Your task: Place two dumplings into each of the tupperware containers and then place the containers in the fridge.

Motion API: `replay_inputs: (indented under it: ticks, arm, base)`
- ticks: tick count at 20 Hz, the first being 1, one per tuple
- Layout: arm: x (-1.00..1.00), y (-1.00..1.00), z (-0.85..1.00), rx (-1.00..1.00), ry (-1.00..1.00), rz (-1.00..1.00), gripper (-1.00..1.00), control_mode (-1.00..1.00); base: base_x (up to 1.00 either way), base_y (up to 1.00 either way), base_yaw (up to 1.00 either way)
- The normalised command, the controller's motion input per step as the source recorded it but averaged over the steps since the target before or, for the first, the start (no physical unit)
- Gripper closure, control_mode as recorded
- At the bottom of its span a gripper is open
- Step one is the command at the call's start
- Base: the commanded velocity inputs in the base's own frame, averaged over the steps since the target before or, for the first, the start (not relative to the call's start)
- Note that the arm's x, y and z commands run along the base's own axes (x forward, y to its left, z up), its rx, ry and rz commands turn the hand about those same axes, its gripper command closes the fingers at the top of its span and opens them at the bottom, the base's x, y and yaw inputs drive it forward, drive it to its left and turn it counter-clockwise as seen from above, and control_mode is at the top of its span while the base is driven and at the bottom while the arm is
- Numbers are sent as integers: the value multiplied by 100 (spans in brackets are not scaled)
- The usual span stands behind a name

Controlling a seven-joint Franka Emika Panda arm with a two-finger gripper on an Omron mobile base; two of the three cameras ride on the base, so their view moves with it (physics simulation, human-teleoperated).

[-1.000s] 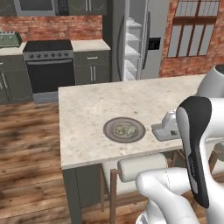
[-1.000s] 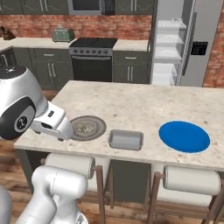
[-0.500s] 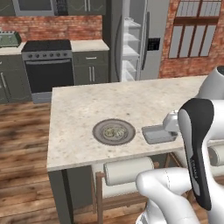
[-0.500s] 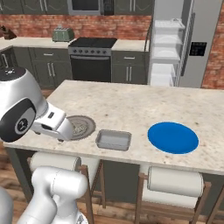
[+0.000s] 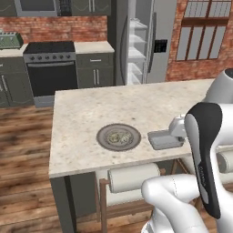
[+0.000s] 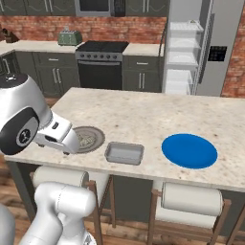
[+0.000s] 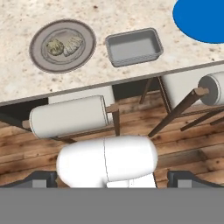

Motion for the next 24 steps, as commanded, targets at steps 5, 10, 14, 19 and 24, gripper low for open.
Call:
replay_inputs:
  ticks: [5,10,14,19,24]
  arm:
    - [21,7,-2,0,3,0,-100,-100]
    - [100,51,-36,0,5,0,-100,-100]
    - [100,31,-42,2,1,-4,-100,-100]
    - [100,5,-74,5,-1,-13,-100,-100]
    - [97,8,-67,0,-2,-2,-100,-100]
  base:
    - [3,0,1]
    - [0,0,0]
    - [0,0,0]
    - [0,0,0]
    - [0,0,0]
